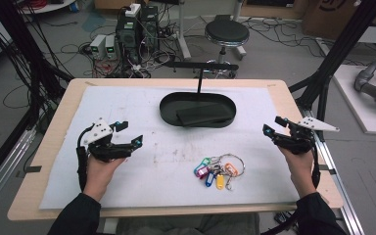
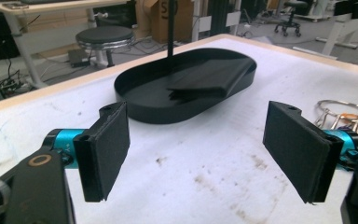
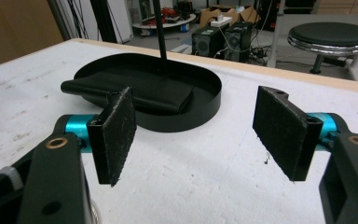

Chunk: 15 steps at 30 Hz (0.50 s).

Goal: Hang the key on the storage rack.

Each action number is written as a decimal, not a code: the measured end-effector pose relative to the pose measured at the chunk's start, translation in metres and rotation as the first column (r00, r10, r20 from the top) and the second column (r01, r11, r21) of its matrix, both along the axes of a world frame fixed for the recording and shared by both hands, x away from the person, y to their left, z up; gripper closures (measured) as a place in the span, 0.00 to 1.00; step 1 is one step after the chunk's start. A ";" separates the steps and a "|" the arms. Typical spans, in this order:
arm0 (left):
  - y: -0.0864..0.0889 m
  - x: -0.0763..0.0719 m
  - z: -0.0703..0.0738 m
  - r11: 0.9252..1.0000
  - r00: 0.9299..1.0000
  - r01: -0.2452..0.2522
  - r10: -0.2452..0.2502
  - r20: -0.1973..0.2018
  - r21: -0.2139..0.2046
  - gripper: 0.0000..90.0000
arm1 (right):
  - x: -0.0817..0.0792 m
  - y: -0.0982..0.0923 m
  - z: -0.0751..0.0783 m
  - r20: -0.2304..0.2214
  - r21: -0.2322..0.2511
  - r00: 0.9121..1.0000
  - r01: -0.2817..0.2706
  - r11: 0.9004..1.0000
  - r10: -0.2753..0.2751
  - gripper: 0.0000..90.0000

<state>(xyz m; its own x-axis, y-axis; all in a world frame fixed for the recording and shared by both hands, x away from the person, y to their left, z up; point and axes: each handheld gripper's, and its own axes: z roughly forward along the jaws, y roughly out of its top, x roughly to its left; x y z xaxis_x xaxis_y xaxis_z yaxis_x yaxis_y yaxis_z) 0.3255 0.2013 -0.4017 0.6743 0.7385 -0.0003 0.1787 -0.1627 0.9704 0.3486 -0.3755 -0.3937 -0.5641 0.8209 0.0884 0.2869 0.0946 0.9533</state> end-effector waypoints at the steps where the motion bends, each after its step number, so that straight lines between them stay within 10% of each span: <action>1: 0.002 0.000 -0.001 1.000 1.000 -0.005 0.005 0.000 0.000 0.25 | -0.002 0.001 -0.001 -0.001 -0.004 1.000 -0.002 1.000 0.002 0.36; 9: 0.013 -0.004 -0.008 0.999 0.999 -0.045 0.045 -0.007 -0.023 0.25 | -0.017 0.015 -0.011 -0.049 -0.022 0.998 -0.048 0.999 0.046 0.47; 15: 0.013 -0.004 -0.009 0.999 1.000 -0.031 0.031 -0.005 -0.031 0.26 | -0.018 0.032 -0.037 -0.189 -0.099 0.980 -0.088 0.991 0.068 0.55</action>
